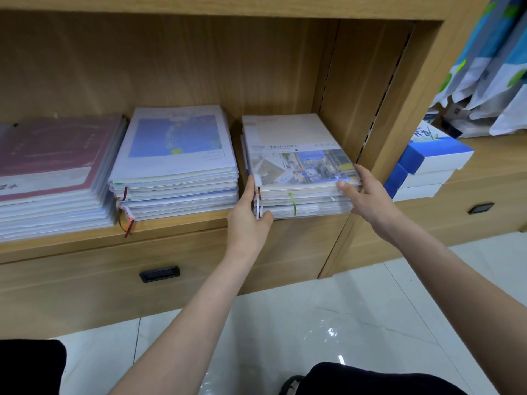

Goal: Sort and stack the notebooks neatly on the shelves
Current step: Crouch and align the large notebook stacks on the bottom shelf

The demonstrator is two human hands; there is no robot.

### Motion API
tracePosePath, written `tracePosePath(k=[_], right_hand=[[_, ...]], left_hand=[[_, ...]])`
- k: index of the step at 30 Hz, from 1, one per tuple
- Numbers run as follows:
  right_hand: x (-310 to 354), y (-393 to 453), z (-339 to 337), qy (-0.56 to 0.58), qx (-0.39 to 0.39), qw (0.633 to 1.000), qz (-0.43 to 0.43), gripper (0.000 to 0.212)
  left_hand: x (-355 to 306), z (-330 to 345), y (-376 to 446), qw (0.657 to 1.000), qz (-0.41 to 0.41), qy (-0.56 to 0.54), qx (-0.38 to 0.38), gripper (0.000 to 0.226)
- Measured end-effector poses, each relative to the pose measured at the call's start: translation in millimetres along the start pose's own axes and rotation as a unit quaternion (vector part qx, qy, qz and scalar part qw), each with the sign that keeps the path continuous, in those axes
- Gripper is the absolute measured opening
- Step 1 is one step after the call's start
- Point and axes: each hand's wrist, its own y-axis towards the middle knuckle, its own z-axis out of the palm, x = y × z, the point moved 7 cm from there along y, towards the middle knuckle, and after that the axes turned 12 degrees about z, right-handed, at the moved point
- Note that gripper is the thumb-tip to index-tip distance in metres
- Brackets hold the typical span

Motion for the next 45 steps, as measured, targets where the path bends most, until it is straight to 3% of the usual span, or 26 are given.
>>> tracePosePath(k=[9, 14, 17, 24, 30, 34, 39, 42, 45], right_hand=[[1.2, 1.8, -0.8, 0.002, 0.011, 1.0, 0.009, 0.048], [-5.7, -0.4, 0.9, -0.002, 0.015, 1.0, 0.007, 0.081], [-10.4, -2.9, 3.3, -0.023, 0.013, 1.0, -0.011, 0.087], [-12.7, -5.8, 1.9, 0.031, 0.017, 0.999, -0.011, 0.078], [-12.4, -7.9, 0.8, 0.032, 0.013, 0.999, -0.012, 0.077], [-13.2, -7.3, 1.2, 0.036, 0.013, 0.999, -0.011, 0.079], [-14.9, -1.4, 1.5, 0.027, -0.003, 1.0, -0.013, 0.086], [-16.5, 0.3, 1.4, 0.009, 0.004, 1.0, -0.013, 0.086], [-18.3, 1.7, 1.4, 0.0, 0.007, 1.0, -0.014, 0.091]], left_hand=[[-4.1, 1.3, -5.2, 0.999, 0.014, 0.044, 0.011, 0.077], [6.8, -3.2, -10.7, 0.999, -0.014, -0.002, 0.03, 0.074], [3.9, -8.0, -15.4, 0.999, -0.019, -0.036, 0.035, 0.07], [-20.1, -17.7, -5.2, 0.998, 0.018, -0.063, -0.021, 0.051], [-21.6, -21.2, 2.1, 0.997, 0.018, -0.003, -0.081, 0.037], [-19.6, -22.4, 4.0, 0.996, 0.032, 0.032, -0.072, 0.039], [-2.4, -11.4, -4.4, 0.998, 0.016, 0.065, 0.015, 0.059], [1.9, -10.4, -6.0, 0.997, 0.019, 0.077, 0.009, 0.068], [2.6, -12.2, -0.8, 0.996, 0.028, 0.082, 0.003, 0.062]])
